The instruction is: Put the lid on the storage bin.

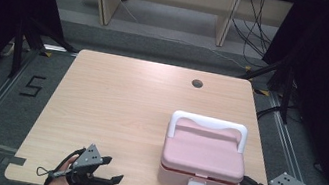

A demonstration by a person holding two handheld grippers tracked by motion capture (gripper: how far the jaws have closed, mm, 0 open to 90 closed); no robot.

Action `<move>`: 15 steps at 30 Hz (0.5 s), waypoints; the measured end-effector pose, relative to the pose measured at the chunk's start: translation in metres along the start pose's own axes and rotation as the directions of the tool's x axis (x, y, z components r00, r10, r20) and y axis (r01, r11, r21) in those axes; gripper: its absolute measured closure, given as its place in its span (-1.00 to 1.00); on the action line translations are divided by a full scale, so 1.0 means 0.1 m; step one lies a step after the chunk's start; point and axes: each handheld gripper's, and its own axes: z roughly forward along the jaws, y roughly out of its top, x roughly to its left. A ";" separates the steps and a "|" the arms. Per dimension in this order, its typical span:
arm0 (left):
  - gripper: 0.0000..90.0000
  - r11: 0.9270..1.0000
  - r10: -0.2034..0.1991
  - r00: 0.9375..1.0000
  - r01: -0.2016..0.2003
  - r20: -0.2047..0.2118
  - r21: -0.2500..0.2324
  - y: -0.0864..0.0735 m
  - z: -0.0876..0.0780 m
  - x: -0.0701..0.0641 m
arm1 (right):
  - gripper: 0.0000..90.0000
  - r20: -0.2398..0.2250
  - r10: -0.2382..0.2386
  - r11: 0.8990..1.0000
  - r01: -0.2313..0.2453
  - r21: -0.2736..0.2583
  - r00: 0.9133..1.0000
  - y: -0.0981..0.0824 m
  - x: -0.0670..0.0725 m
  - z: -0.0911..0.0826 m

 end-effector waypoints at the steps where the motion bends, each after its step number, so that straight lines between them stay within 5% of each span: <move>1: -0.36 1.000 0.008 1.000 -0.008 -0.004 0.006 0.00 -0.01 0.01 | 0.77 0.007 -0.025 1.000 0.025 -0.001 1.000 -0.02 -0.02 0.00; 15: -0.36 1.000 -0.010 1.000 0.010 -0.003 -0.019 -0.07 -0.05 0.02 | 0.65 0.026 0.020 1.000 -0.020 0.003 0.999 -0.15 -0.07 -0.02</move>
